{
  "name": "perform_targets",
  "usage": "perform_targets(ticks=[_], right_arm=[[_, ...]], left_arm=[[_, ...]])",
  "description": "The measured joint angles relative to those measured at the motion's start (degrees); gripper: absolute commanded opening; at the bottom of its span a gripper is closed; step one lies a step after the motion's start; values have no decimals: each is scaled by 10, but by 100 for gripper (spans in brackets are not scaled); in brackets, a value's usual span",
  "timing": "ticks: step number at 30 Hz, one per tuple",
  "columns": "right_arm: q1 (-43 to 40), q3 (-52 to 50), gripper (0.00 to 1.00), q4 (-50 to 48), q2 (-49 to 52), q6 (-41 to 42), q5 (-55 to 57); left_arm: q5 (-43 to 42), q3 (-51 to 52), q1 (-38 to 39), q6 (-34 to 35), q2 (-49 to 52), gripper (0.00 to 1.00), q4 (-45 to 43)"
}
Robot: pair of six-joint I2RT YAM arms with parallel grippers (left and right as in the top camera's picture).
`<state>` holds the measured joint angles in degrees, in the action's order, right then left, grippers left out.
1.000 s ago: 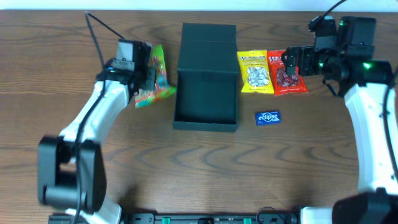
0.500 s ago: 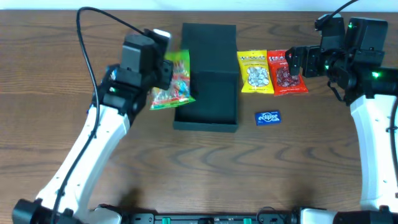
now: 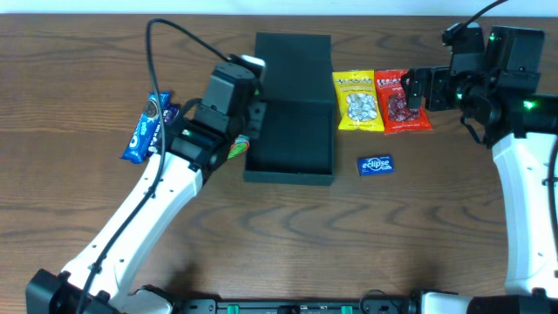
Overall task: Pack container
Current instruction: 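Lift the Haribo bag with the left gripper toward the box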
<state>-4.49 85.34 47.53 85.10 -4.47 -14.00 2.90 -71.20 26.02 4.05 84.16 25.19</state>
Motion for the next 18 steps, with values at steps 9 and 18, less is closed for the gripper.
perform_targets(ticks=[9, 18], right_arm=[[0, 0, 99, 1, 0, 0, 0], [0, 0, 99, -1, 0, 0, 0]], left_arm=[[-21, 0, -46, 16, 26, 91, 10], [-44, 0, -23, -15, 122, 88, 12]])
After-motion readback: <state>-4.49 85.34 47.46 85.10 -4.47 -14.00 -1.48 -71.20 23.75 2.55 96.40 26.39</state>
